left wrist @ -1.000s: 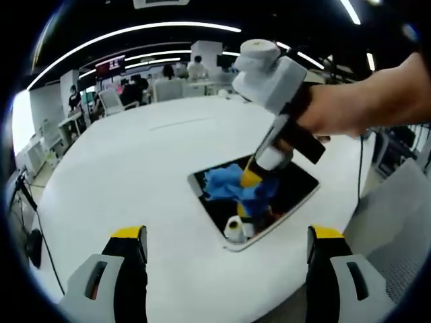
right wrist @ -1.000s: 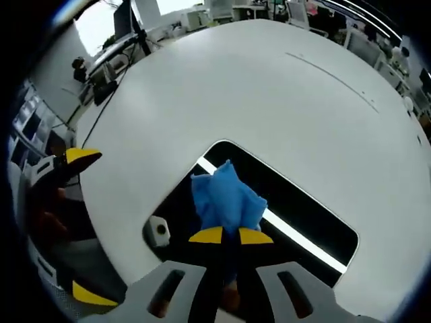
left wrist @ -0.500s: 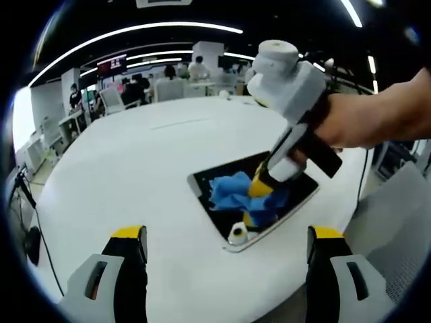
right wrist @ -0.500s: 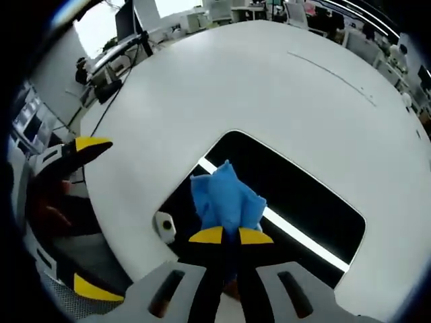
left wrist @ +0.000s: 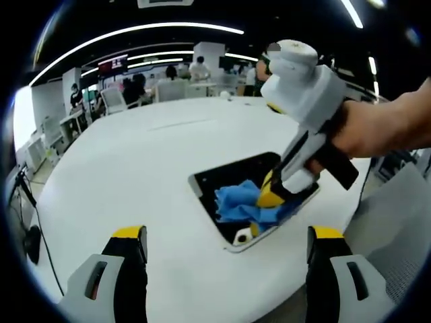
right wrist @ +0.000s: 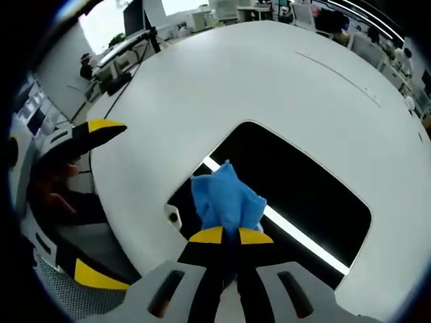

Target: Wipe the mirror surface with the cleaning cloth until all visible marks leave the cleaned area.

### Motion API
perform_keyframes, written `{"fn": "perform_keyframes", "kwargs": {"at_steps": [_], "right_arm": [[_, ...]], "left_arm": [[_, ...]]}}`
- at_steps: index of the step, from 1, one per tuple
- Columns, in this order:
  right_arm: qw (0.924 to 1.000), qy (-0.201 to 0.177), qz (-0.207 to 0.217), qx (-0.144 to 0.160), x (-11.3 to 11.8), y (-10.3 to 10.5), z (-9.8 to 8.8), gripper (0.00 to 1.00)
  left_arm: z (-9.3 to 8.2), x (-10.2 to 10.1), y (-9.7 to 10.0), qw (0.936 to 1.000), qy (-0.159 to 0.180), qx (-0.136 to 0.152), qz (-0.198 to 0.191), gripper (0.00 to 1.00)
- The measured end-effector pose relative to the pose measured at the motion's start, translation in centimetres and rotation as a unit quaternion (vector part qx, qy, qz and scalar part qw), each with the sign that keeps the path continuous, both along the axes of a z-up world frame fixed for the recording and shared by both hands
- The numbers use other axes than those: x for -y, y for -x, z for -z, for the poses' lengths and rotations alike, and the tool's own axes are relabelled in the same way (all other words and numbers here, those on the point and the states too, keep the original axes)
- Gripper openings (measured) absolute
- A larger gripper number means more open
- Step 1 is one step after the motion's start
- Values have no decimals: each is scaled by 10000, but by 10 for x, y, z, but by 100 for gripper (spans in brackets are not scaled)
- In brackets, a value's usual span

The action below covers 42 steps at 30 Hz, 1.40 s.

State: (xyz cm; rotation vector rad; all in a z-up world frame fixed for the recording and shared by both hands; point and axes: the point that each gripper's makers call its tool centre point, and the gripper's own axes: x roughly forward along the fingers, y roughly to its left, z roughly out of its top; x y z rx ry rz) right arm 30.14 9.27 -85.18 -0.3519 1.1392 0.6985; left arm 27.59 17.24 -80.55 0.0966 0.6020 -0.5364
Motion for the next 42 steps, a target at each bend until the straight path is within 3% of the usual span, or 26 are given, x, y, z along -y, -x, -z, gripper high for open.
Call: {"fn": "perform_keyframes", "kwargs": {"at_steps": [20,42], "right_arm": [[9999,-90,-93,-81,-3,20,1,0],[9996,-165,-192,-82,-2,20,2,0]], "left_arm": [[0,-1,0,10000,-3,-13,-19,99],[1,-2,0,10000,9,-19,-66,99]]}}
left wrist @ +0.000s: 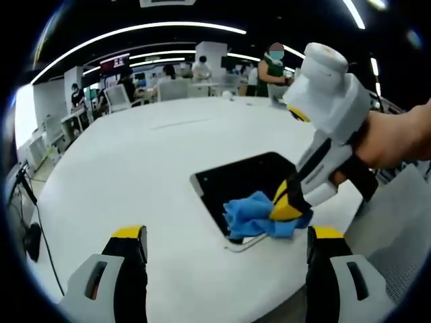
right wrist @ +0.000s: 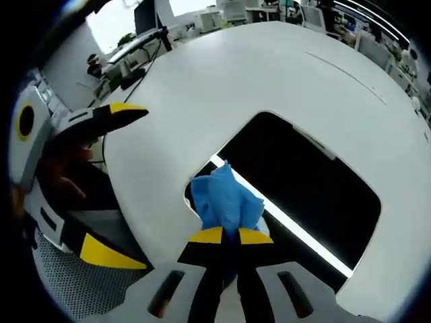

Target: Wipe the mirror surface with the cleaning cloth until all visible marks leave the cleaned area.

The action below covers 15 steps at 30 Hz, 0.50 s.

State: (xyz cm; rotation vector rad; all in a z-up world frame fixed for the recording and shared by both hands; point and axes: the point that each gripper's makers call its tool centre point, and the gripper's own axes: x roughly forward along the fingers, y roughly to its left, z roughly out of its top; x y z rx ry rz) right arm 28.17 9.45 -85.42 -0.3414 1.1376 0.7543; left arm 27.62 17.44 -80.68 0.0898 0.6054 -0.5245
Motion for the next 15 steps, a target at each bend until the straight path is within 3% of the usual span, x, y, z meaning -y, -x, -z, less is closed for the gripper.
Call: {"fn": "perform_keyframes", "kwargs": {"at_steps": [15], "right_arm": [[10000,-34,7,-67,10,3,0,0]], "left_arm": [[0,-1,1,10000,-5,-14,-22,99]]}}
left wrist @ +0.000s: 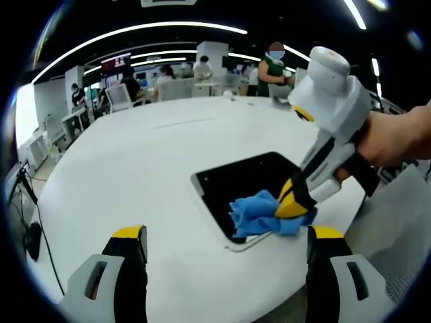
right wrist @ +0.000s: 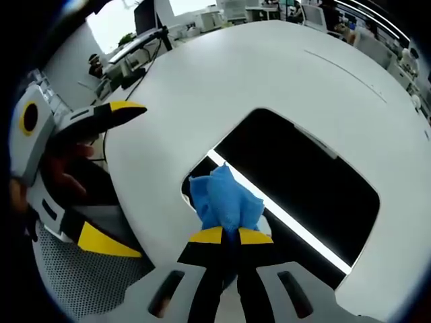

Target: Wipe the mirror surface with the cleaning cloth until all visible marks leave the cleaned area.

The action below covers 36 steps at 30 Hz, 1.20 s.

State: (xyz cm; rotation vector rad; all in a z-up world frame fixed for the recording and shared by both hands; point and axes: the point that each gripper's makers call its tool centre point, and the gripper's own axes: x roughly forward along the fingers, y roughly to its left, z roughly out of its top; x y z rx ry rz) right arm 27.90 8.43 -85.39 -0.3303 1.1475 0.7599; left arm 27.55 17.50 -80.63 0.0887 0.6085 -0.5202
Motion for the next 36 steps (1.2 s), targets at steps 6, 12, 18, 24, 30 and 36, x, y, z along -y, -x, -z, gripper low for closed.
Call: {"fn": "perform_keyframes", "kwargs": {"at_steps": [6,12,18,24,30,36], "right_arm": [[10000,1,14,1,5,1,0,1],[10000,19,8,-2,7,1,-1,1],[10000,48,10,-7,13,1,-1,1],[10000,70,37,-20,17,2,-1,1],[10000,92,30,-17,17,2,-1,1],[9999,102,56,-6,17,1,-1,1]], "left_arm": [[0,0,0,10000,-9,-4,9,99],[0,0,1,10000,-13,-5,11,99],[-2,0,1,10000,-10,1,7,99],[-3,0,2,10000,-9,3,7,99],[-3,0,2,10000,-12,5,13,99],[-3,0,2,10000,-3,5,17,99]]}}
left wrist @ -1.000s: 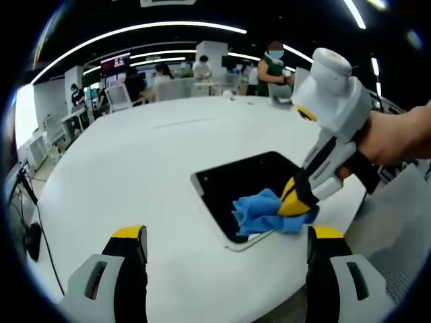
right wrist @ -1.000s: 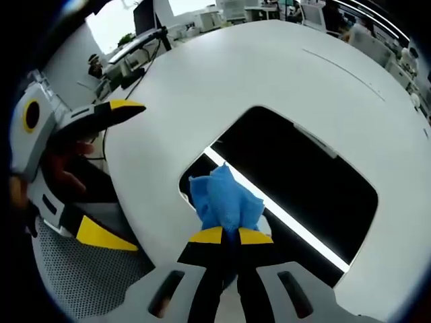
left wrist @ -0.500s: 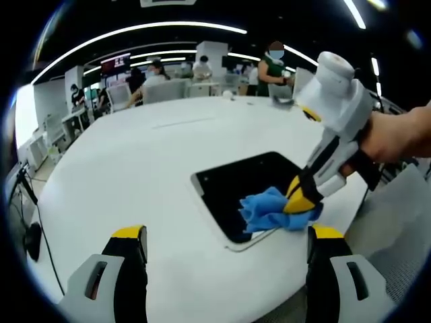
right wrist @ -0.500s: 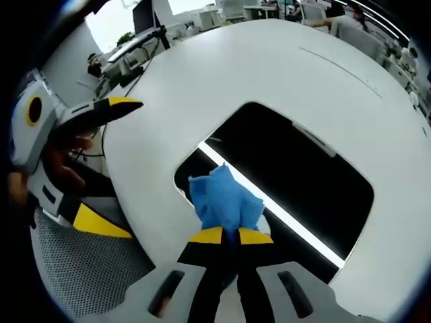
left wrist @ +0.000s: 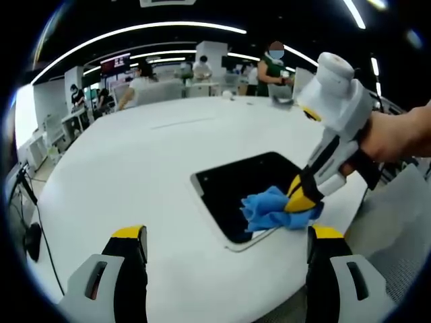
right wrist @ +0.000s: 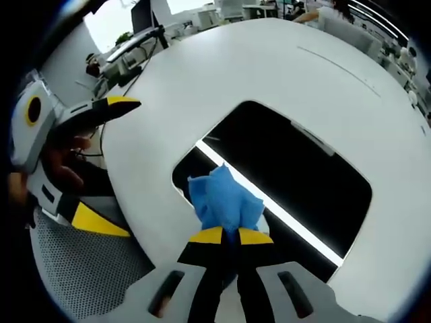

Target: Wipe the mirror surface with the cleaning cloth until all visible marks leave the cleaned area.

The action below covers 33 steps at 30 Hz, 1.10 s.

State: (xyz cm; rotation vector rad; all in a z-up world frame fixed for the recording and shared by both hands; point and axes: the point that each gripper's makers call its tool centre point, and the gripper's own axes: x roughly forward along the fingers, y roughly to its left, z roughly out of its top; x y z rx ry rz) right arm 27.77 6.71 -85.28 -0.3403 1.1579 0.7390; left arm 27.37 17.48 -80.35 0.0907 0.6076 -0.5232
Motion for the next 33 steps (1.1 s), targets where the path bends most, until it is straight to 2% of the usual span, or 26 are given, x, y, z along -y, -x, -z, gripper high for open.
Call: {"fn": "perform_keyframes", "kwargs": {"at_steps": [7,12,13,15,16,19,21,22,33], "right_arm": [[9999,17,109,40,1,-5,-1,1],[9998,3,179,-40,2,-9,-1,1],[9999,40,147,60,3,-12,-1,0],[9998,16,199,-4,2,-13,-1,0],[9998,56,173,85,3,-15,-1,0],[9997,56,213,96,4,-19,-1,0],[9996,29,289,0,4,-21,-2,0],[9996,59,248,101,4,-24,-2,0],[9991,37,416,109,5,-46,0,0]], "left_arm": [[0,0,0,10000,10,2,-3,99],[0,0,-1,10000,20,3,-14,99],[0,0,-1,10000,20,3,-15,99],[1,-1,-1,10000,24,5,-16,99],[1,-1,-2,10000,27,4,-20,99],[2,-1,-2,10000,34,5,-28,99],[2,-1,-2,10000,34,6,-29,99],[2,-1,-2,10000,37,4,-29,99],[2,-2,-3,10000,46,3,-68,99]]}}
